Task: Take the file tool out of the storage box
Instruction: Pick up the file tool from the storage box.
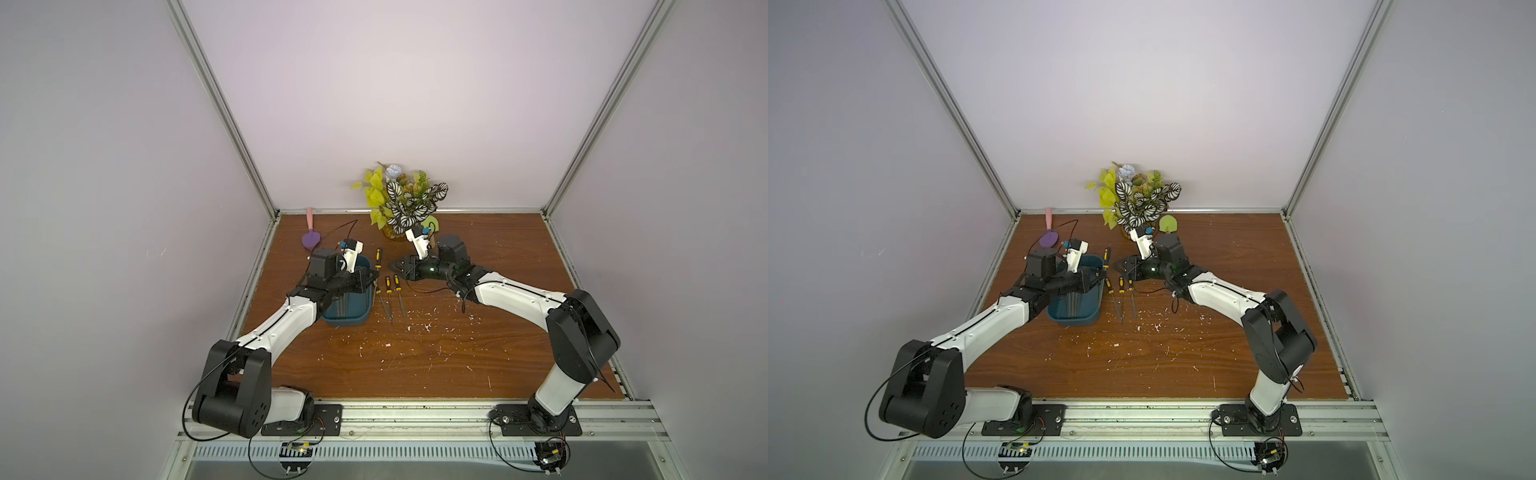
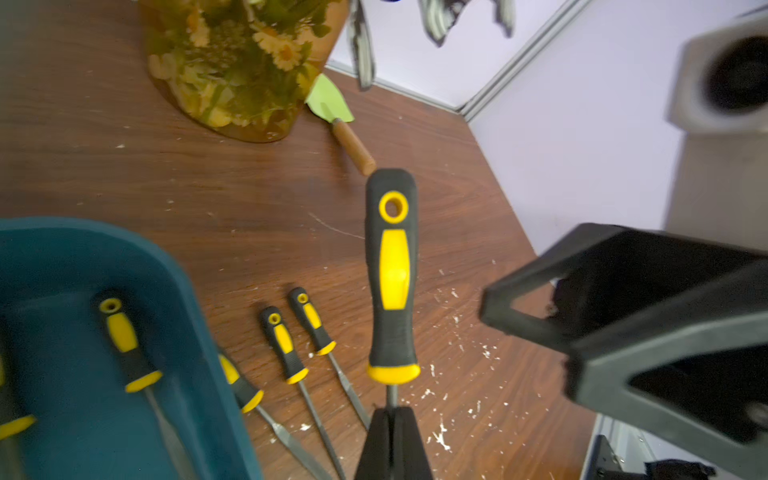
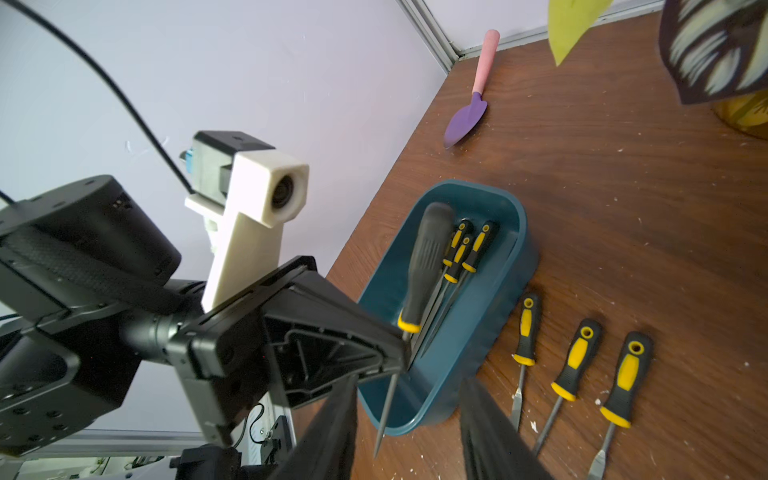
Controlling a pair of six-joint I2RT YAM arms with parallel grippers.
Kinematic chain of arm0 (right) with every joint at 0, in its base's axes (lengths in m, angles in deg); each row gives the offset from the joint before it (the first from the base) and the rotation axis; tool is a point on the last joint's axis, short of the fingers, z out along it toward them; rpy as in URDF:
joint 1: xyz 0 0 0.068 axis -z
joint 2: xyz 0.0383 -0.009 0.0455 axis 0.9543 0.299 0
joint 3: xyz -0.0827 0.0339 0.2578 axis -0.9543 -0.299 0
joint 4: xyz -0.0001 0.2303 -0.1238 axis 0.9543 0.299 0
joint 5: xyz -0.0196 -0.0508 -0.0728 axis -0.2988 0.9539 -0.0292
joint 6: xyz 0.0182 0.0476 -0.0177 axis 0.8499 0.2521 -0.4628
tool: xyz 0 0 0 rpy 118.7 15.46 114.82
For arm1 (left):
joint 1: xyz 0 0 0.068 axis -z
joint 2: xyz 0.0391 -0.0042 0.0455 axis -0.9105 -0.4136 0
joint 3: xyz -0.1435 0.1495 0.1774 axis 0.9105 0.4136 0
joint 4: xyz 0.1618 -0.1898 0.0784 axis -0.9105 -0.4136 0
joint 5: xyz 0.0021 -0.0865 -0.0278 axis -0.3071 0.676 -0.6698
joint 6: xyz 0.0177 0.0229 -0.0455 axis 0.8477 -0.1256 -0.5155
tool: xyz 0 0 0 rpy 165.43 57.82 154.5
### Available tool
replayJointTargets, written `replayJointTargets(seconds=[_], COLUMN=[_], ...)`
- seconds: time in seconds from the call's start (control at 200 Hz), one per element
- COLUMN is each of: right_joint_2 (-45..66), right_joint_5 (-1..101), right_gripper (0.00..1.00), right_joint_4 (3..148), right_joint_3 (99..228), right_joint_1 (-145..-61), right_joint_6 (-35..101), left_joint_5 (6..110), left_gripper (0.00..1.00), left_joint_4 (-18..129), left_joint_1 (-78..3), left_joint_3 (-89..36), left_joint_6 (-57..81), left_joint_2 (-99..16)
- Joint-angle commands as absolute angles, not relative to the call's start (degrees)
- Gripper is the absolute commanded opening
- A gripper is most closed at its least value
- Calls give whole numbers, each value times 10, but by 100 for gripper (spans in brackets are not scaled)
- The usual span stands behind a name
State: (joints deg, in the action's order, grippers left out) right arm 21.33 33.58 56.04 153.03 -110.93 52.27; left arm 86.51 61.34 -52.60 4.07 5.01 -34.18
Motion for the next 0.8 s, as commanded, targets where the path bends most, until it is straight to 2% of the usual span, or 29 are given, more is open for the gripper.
replayJointTargets(seconds=[0.0, 0.06, 0.175, 0.245, 0.3, 0.42, 0.53, 0.651, 0.796], right_joint_2=[214, 213, 221, 233, 243, 265, 280, 297, 295], right_joint_5=[271, 230, 183, 166, 153, 133, 129, 118, 125], right_gripper=[46, 46, 47, 47, 47, 47, 47, 48, 49], right_joint_4=[471, 362, 45, -49, -94, -147, -126, -125, -69], right_joint_3=[1538, 1496, 1395, 1367, 1359, 1372, 1392, 1417, 1441], right_joint_1=[-1096, -1077, -1030, -1008, -1000, -1002, -1006, -1020, -1041], right_joint_6=[560, 629, 793, 847, 873, 906, 898, 904, 869], left_joint_5=[991, 1059, 1155, 1189, 1206, 1220, 1221, 1214, 1207], left_gripper=[0, 0, 0, 0, 0, 0, 0, 0, 0], left_joint_4=[711, 792, 1021, 1174, 1227, 1289, 1366, 1571, 1574], left_joint_1=[-538, -552, -585, -594, -594, -594, -594, -594, -588], left_joint_3=[61, 77, 118, 137, 138, 146, 158, 168, 175], left_joint_6=[6, -44, -215, -330, -379, -429, -477, -634, -632], left_joint_2=[-328, -340, -377, -402, -420, -432, -441, -497, -523])
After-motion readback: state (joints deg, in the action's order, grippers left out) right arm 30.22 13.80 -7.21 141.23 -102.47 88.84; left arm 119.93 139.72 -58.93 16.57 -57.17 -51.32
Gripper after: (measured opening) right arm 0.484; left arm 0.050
